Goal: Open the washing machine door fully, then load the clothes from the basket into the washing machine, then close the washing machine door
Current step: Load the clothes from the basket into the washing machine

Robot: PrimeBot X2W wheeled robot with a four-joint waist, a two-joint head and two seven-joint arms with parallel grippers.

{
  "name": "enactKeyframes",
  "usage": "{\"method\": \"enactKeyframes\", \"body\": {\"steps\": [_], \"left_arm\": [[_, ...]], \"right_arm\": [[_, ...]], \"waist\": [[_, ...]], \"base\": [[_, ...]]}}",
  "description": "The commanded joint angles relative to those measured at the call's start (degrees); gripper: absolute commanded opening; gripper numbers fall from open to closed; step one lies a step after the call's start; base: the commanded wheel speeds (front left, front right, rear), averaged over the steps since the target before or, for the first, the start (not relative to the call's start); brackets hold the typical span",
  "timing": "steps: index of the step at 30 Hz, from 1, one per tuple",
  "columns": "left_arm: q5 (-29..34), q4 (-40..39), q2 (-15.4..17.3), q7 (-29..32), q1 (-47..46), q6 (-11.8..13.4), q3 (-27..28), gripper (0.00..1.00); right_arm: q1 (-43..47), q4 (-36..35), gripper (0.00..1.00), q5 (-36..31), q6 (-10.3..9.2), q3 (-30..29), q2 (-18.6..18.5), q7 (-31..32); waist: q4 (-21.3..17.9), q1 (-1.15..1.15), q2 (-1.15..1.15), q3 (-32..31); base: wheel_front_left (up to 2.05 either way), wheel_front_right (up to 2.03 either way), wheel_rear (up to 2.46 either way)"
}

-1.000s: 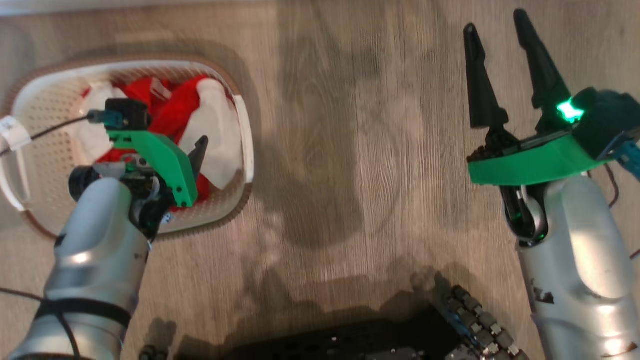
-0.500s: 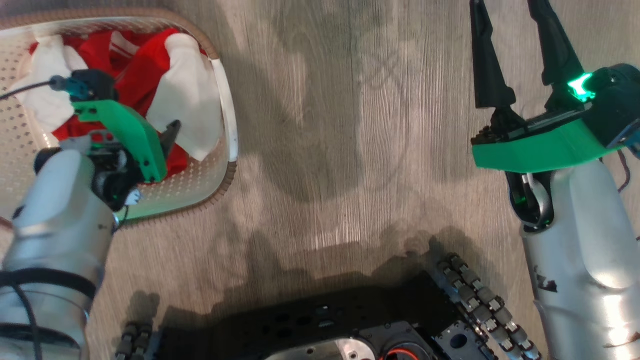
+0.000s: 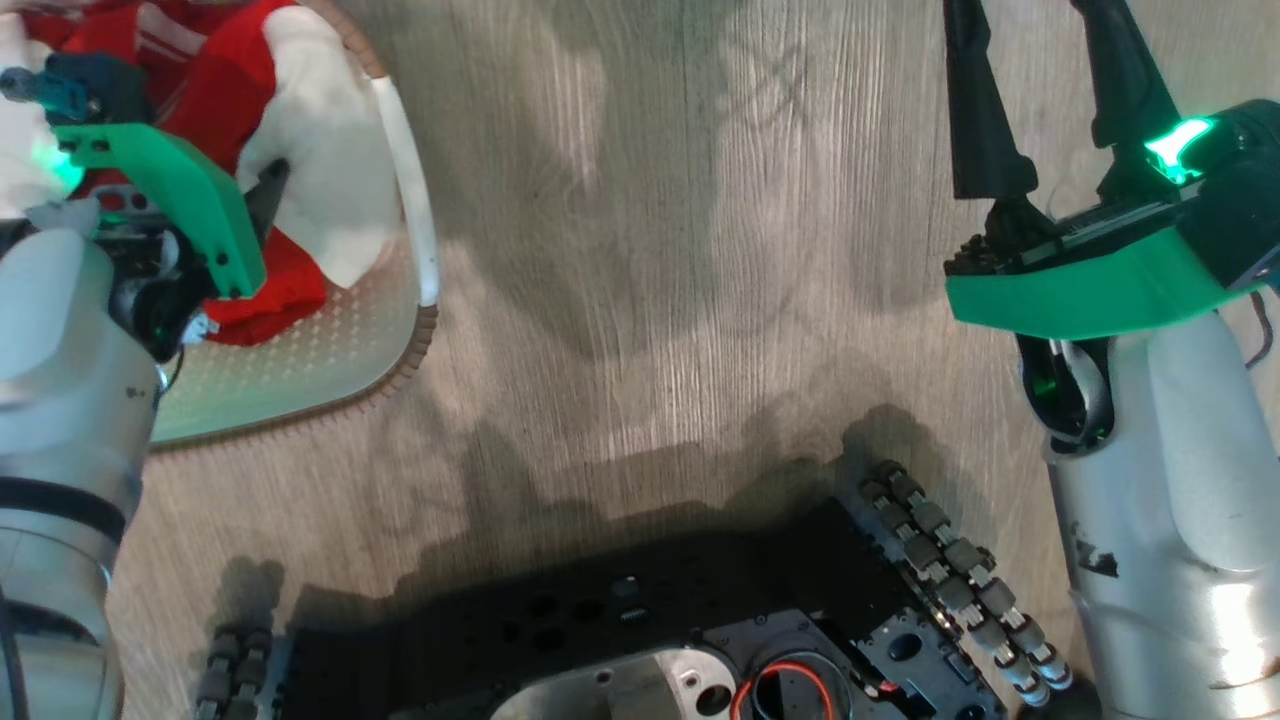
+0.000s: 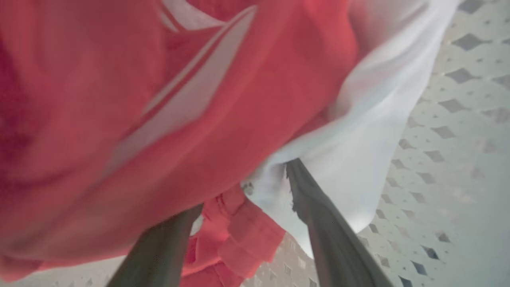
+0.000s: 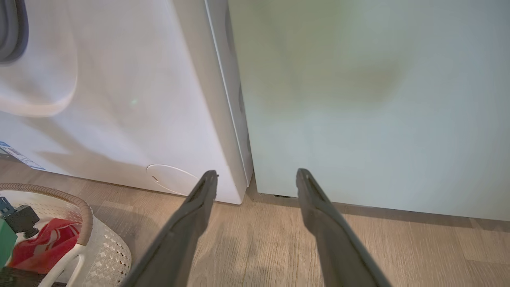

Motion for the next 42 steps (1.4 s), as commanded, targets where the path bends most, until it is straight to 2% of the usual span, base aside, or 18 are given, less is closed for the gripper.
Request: {"method": "enactKeyframes", "body": {"steps": [1,6,7,8,9,15,22,33,42], "left_arm": [[0.0,0.1,2.7,-0.3,0.7,-0.1,0.2,1.00],[-1.2,0.7,3.0,-1.6,-0.1,-0.1,-1.8,1.00],[-1.5,1.0,3.0,-2.0,-0.2,-0.1,-2.1,0.76],[-1.7,1.2,3.0,-2.2,-0.2,-0.1,-2.4,0.34],[-1.7,1.6,3.2,-2.7,-0.3,-0.1,-2.7,0.00],[-2.7,3.3,2.9,-4.0,-0.5,-0.1,-4.0,0.00],[-4.7,4.1,1.1,-8.0,1.1,-0.1,-5.1,0.00],[-4.8,6.4,-1.3,-21.4,6.6,0.5,-5.6,0.00],[-3.7,2.3,-2.7,-26.8,10.8,2.5,-5.3,0.00]], "right_arm": [[1.6,-2.0,1.00,0.4,0.00,1.1,0.3,-0.3],[1.7,-2.1,1.00,0.8,0.00,1.2,0.3,-0.3],[1.7,-2.1,1.00,0.9,0.00,1.2,0.3,-0.3],[1.6,-2.1,1.00,1.1,0.00,1.2,0.3,-0.3],[1.6,-2.1,1.00,1.2,0.00,1.2,0.3,-0.3],[1.4,-2.0,1.00,1.7,0.00,1.1,0.3,-0.3],[2.1,-1.4,1.00,2.0,0.00,0.4,0.3,-0.3],[5.6,0.8,1.00,1.8,0.00,0.0,0.3,-0.4],[8.9,2.3,1.00,1.6,0.00,-1.5,0.3,-0.2]], "waist": [[-0.6,-0.01,0.00,0.7],[-1.2,-0.01,0.00,1.4],[-1.3,-0.01,0.00,1.4],[-1.4,-0.01,0.00,1.5],[-1.5,-0.01,0.00,1.5],[-1.6,-0.01,0.00,1.0],[0.4,-0.01,0.00,-2.4],[4.2,-0.01,0.00,-13.2],[6.7,-0.01,0.00,-22.1]], "base": [[0.00,0.00,0.00],[0.00,0.00,0.00],[0.00,0.00,0.00],[0.00,0.00,0.00],[0.00,0.00,0.00],[0.00,0.00,0.00],[0.00,0.00,0.00],[0.00,0.00,0.00],[0.00,0.00,0.00]]}}
